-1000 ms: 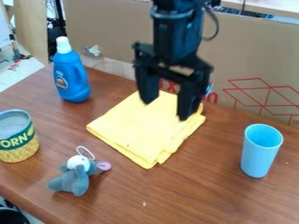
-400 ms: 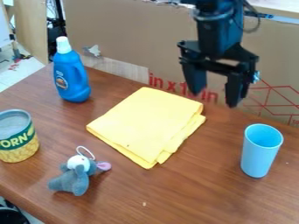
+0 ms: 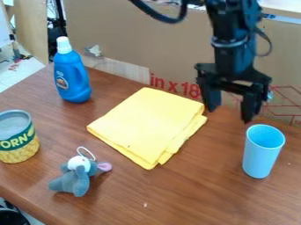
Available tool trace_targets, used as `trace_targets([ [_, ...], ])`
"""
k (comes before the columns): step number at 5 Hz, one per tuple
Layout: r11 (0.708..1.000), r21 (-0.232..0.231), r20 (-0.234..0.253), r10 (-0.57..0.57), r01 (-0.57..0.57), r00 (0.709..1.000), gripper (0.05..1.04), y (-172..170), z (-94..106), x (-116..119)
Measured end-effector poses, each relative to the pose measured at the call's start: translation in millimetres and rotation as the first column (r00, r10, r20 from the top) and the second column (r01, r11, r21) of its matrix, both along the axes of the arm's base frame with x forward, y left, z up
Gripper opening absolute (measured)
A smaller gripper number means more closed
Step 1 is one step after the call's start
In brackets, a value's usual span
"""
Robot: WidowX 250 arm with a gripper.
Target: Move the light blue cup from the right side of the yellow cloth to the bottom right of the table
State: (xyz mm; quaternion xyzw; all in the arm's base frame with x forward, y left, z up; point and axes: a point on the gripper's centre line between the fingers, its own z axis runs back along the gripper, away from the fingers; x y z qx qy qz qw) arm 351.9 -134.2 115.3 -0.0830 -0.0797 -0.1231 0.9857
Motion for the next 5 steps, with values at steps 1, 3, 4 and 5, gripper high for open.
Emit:
trace_targets([
  [1, 1.0, -0.008, -0.028, -0.025, 0.025, 0.999, 1.0, -16.6, -15.1, 5.4],
  [3, 1.0, -0.013, -0.066, -0.022, 0.021, 0.998, 1.0, -24.3, -34.1, 17.8],
  [4, 1.0, 0.018, -0.089, -0.001, 0.003, 0.996, 0.946, -20.8, -40.0, 17.8],
  [5, 1.0, 0.015, -0.097, 0.004, -0.003, 0.995, 0.657, -21.6, -43.8, 17.6],
])
